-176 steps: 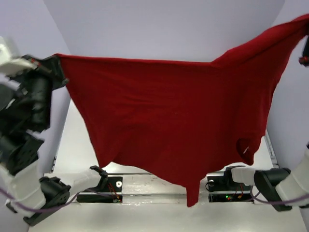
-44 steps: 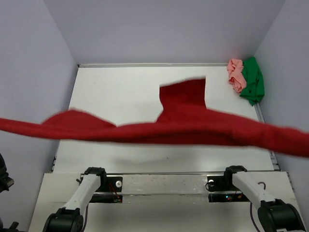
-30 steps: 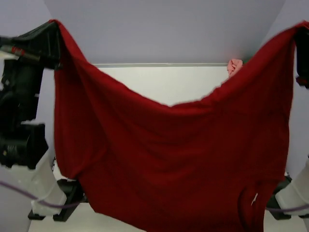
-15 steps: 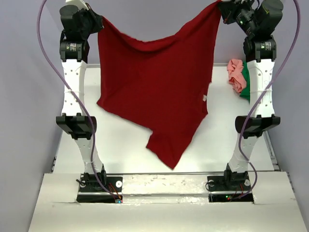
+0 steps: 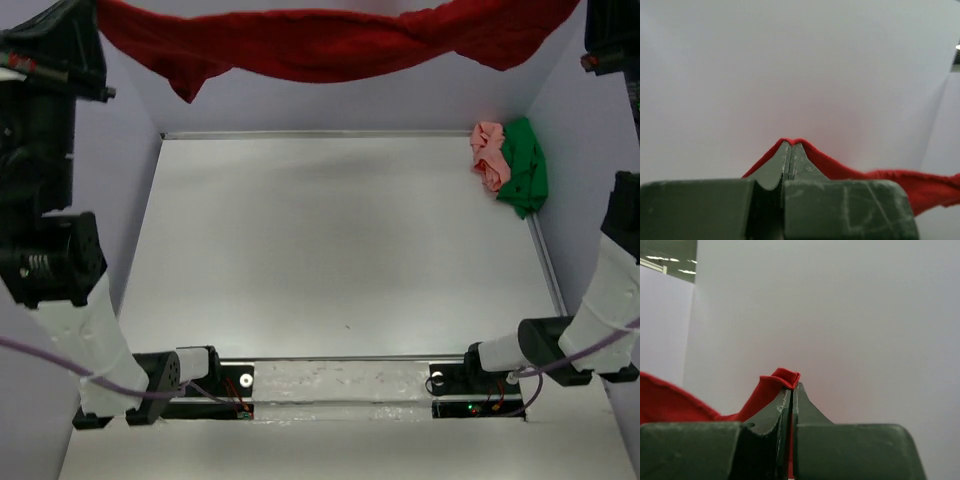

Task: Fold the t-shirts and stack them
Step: Flatten the tshirt out

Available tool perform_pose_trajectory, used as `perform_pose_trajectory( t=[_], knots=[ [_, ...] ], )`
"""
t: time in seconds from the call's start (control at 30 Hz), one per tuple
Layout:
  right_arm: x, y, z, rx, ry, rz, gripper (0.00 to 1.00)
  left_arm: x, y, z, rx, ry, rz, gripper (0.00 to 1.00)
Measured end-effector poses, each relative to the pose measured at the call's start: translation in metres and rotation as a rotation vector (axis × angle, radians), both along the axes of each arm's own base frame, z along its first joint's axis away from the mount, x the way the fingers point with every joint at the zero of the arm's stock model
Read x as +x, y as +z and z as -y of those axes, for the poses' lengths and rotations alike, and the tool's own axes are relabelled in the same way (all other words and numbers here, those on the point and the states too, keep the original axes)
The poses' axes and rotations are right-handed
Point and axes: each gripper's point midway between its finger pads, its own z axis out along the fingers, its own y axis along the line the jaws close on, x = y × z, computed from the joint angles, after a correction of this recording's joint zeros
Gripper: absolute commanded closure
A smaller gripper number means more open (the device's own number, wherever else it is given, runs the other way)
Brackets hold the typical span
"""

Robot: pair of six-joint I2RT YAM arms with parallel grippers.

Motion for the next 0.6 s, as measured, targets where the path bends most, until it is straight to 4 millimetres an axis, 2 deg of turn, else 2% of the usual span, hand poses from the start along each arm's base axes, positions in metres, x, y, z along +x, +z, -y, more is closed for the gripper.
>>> perform_pose_trajectory(
  t=[0.07, 0.1, 0.13, 0.17, 0.2, 0.27, 0.3, 0.37, 0.4, 0.43, 0.47, 0.5, 0.53, 0.57, 0.6],
  knots=[
    [-0.027, 0.0, 0.0, 0.0, 0.006, 0.005, 1.0, -0.047, 0.009, 0.003, 0.003, -0.009, 0.061, 1.0],
    [-0.046, -0.001, -0.001, -0.005, 0.016, 0.014, 1.0, -0.063, 0.013, 0.005, 0.003, -0.018, 0.086, 1.0],
    [-0.048, -0.013, -0.003, -0.011, 0.033, -0.015, 1.0, -0.067, 0.01, 0.008, 0.004, -0.036, 0.095, 1.0],
    [-0.044, -0.025, -0.006, -0.013, 0.049, -0.052, 1.0, -0.063, 0.003, 0.01, 0.001, -0.048, 0.079, 1.0],
    [-0.036, -0.051, -0.011, -0.015, 0.079, -0.129, 1.0, -0.047, -0.015, 0.011, -0.008, -0.065, 0.026, 1.0],
    [-0.009, -0.096, -0.016, -0.014, 0.106, -0.267, 1.0, 0.007, -0.07, 0.011, -0.034, -0.078, -0.147, 1.0],
    [0.006, -0.116, -0.017, -0.01, 0.111, -0.332, 1.0, 0.043, -0.114, 0.01, -0.049, -0.078, -0.276, 1.0],
    [0.039, -0.169, -0.02, -0.002, 0.11, -0.515, 1.0, 0.091, -0.195, 0.009, -0.07, -0.067, -0.511, 1.0],
    [0.053, -0.194, -0.019, 0.0, 0.101, -0.612, 1.0, 0.108, -0.225, 0.008, -0.077, -0.06, -0.599, 1.0],
    [0.059, -0.208, -0.018, -0.002, 0.09, -0.664, 1.0, 0.121, -0.262, 0.008, -0.082, -0.049, -0.718, 1.0],
    [0.059, -0.22, -0.016, -0.002, 0.076, -0.719, 1.0, 0.126, -0.288, 0.007, -0.083, -0.037, -0.808, 1.0],
    [0.052, -0.221, -0.014, -0.006, 0.062, -0.743, 1.0, 0.124, -0.298, 0.007, -0.081, -0.029, -0.851, 1.0],
    [0.046, -0.216, -0.012, -0.007, 0.052, -0.741, 1.0, 0.118, -0.298, 0.006, -0.078, -0.024, -0.871, 1.0],
    [0.029, -0.194, -0.008, -0.011, 0.035, -0.695, 1.0, 0.108, -0.284, 0.005, -0.072, -0.02, -0.848, 1.0],
    [0.013, -0.171, -0.006, -0.011, 0.026, -0.628, 1.0, 0.093, -0.254, 0.006, -0.063, -0.021, -0.779, 1.0]
  ],
)
